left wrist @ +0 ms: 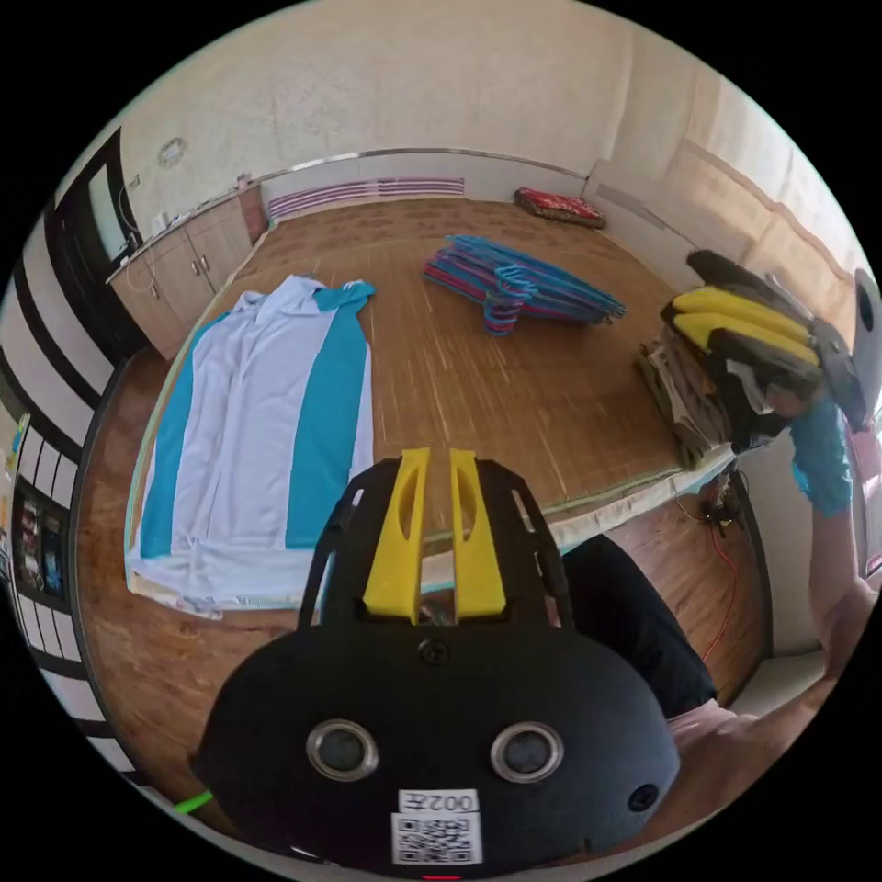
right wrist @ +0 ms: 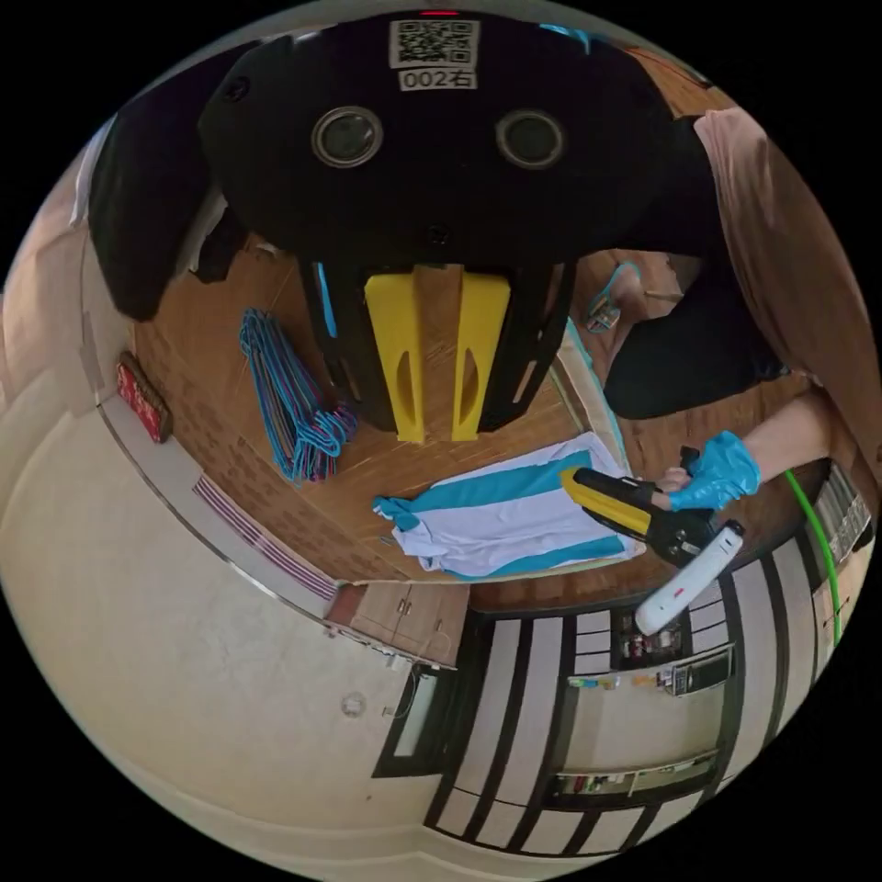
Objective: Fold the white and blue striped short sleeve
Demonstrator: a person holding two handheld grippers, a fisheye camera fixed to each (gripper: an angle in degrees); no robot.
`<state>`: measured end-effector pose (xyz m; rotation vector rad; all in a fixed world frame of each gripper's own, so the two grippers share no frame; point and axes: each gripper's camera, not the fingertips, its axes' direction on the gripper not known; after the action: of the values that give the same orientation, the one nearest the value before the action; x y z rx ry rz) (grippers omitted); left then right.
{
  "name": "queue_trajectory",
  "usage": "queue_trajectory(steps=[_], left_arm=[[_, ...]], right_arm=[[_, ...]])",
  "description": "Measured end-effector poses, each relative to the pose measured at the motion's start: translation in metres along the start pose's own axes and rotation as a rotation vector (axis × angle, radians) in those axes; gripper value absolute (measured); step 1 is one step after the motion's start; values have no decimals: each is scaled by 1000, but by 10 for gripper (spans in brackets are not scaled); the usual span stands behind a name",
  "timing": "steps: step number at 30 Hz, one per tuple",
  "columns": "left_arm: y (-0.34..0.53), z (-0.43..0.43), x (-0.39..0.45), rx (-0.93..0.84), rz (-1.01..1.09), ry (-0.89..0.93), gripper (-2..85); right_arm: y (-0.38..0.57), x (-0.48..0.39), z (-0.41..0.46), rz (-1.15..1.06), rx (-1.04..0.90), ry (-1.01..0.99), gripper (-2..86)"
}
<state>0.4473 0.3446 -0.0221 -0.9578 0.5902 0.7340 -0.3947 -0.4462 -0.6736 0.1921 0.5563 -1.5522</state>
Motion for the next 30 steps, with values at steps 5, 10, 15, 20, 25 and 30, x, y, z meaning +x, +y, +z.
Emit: queue_trajectory(steps=[5, 10, 15, 20, 25, 30], left_arm=[[41, 26, -32, -28, 9, -80, 78], [60, 65, -63, -34, 58, -2, 166], [74, 106, -91, -44, 22, -41, 163], [87, 141, -110, -24, 0, -80, 135], [98, 190, -127, -74, -99, -146, 92], [107, 213, -138, -35, -120, -138, 52]], right_arm=[[-17, -26, -26, -36, 24, -22, 80], [-36, -36, -20, 9, 40, -87, 95], [-23, -52, 31, 79, 70, -176, 106], [13, -76, 95, 126, 70, -227, 100], [48, -111, 146, 146, 128, -252, 93], [70, -146, 188, 110, 54, -242, 93]])
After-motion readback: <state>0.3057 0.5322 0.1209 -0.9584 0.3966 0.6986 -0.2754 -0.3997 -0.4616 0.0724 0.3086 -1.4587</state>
